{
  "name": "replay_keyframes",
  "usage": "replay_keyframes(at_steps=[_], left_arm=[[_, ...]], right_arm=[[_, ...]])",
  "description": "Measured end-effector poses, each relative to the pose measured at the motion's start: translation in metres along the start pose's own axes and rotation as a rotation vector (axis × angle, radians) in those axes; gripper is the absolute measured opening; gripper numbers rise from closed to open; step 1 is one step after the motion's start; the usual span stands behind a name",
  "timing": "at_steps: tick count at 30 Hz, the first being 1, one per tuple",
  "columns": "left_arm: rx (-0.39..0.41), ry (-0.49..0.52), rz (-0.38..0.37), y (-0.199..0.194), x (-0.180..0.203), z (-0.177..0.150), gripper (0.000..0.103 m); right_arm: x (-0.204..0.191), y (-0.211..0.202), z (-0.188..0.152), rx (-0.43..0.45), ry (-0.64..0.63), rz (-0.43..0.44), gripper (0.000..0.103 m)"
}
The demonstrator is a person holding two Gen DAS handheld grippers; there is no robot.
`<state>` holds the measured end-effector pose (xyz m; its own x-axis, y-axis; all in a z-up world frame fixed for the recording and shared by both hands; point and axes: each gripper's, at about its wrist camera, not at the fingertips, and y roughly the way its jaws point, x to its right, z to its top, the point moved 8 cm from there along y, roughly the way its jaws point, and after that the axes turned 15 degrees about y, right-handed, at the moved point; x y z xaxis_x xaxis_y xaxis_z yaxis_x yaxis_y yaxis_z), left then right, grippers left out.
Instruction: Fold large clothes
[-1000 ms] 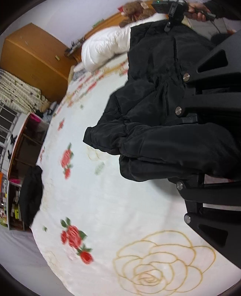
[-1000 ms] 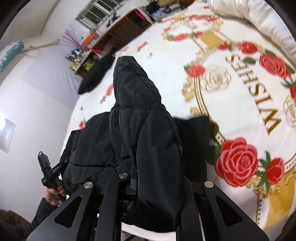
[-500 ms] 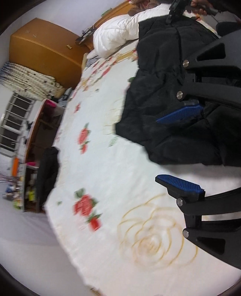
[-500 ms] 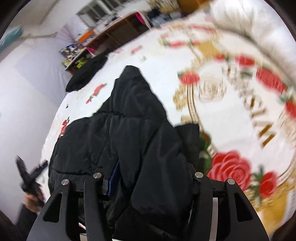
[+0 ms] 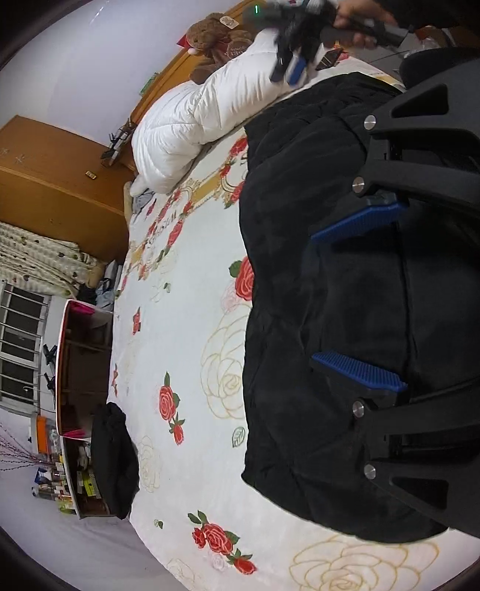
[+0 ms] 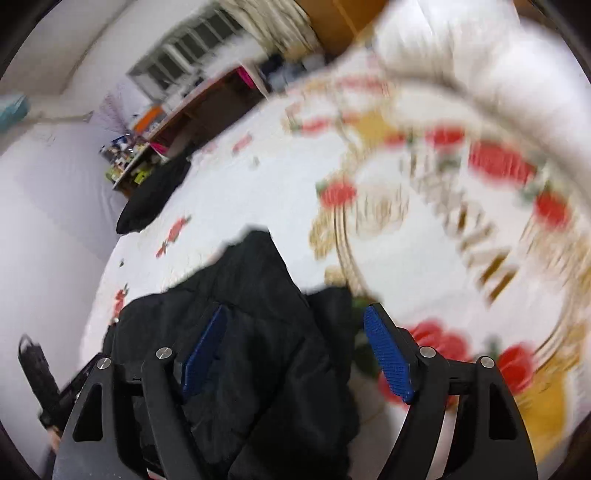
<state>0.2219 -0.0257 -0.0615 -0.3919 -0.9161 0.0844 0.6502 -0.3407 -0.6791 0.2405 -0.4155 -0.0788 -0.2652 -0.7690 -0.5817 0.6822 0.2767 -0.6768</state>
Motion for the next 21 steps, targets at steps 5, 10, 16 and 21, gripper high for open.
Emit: replay_keyframes(at_steps=[5,10,16,21], left_arm=[[0.009,0.057,0.056,0.008,0.014,0.003,0.064],[-0.064,0.060,0.221,0.045,-0.025,-0.023,0.064],[-0.059,0.011,0.277,0.058,-0.048,-0.042,0.064],[-0.104,0.011,0.269,0.049,-0.046,-0.035,0.064]], right_arm=[[-0.064,-0.007,-0.035,0.067,-0.235,0.000,0.076],[-0.040,0.094,-0.056,-0.050,-0.303,-0.176,0.041],[-0.021,0.126,-0.054,-0.067,-0.285,-0.203,0.040],[-0.025,0.117,-0.052,-0.070,-0.300,-0.231,0.040]])
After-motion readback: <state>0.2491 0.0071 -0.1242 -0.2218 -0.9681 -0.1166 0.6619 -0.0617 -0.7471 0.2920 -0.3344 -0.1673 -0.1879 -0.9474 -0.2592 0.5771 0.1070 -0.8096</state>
